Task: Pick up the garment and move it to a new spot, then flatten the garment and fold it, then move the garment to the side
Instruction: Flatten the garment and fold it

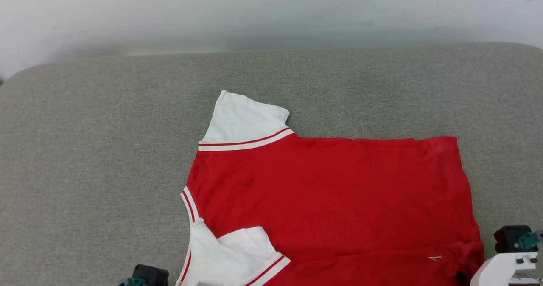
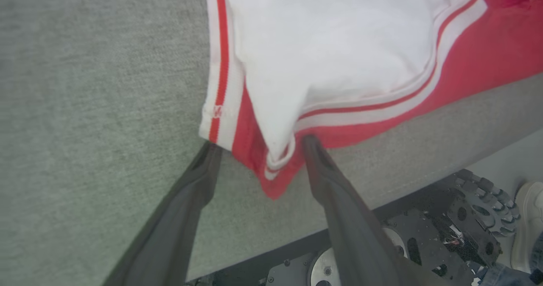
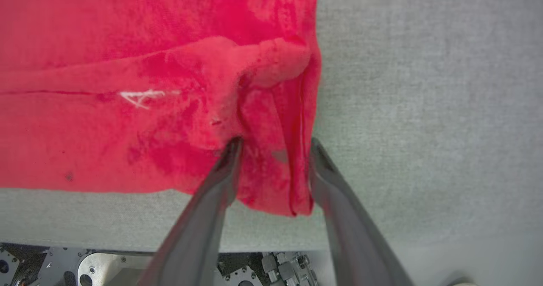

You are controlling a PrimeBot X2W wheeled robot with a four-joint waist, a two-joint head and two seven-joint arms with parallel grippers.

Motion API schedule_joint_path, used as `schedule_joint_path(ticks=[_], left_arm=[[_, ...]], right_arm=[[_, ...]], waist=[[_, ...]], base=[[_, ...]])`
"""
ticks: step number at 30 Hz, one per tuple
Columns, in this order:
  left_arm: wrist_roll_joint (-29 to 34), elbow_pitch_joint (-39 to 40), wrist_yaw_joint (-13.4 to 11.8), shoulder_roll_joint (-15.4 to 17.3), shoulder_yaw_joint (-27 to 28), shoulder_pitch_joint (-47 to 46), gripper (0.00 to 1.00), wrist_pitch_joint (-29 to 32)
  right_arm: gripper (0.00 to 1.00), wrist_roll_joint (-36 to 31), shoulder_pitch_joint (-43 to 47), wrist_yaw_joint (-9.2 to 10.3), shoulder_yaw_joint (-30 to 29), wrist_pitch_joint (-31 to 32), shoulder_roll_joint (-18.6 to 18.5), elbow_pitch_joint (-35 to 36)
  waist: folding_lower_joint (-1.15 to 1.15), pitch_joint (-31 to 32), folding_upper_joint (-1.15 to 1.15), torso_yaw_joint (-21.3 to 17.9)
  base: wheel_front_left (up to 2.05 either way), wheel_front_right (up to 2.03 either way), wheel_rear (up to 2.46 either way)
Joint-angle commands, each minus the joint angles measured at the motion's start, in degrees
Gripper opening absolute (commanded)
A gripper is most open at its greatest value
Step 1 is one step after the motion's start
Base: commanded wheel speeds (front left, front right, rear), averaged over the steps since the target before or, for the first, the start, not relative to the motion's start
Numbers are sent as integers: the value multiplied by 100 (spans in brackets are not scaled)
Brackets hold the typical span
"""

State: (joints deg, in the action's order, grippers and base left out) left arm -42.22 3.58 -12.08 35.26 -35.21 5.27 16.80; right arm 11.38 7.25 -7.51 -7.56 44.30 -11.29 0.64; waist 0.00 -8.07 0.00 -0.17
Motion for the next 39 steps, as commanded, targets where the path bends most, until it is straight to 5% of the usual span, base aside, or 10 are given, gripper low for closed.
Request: schedule_joint_path(ticks=[1, 11, 16, 23, 30, 39], left_arm=[[-4, -95, -6, -7, 71, -119, 100, -103], [-13, -178, -16, -269, 486, -256, 100, -1059], [-261, -75, 78, -532, 962, -287, 100, -1910], [278, 82, 237, -669, 1245, -426, 100, -3064], [1000, 363, 424, -1146, 1863, -349, 100, -3205], [1723, 359, 1017, -1740, 2417, -309, 100, -3197]], right_arm=[[100, -26, -82, 4, 13, -64, 13, -23], [100, 208, -277, 4, 61, -669, -119, 423], [100, 221, -498, 4, 94, -1578, -106, 655], [100, 231, -732, 3, 343, -2915, -32, 698], [100, 144, -811, 3, 600, -4012, 103, 636], [100, 46, -904, 3, 728, -4655, 320, 492]], waist=[[0, 12, 0, -3], [0, 261, 0, -61], [0, 387, 0, -124], [0, 471, 0, -156], [0, 487, 0, -169], [0, 250, 0, -332]], base=[[0, 0, 0], [0, 0, 0], [0, 0, 0], [0, 0, 0], [0, 0, 0], [0, 0, 0]])
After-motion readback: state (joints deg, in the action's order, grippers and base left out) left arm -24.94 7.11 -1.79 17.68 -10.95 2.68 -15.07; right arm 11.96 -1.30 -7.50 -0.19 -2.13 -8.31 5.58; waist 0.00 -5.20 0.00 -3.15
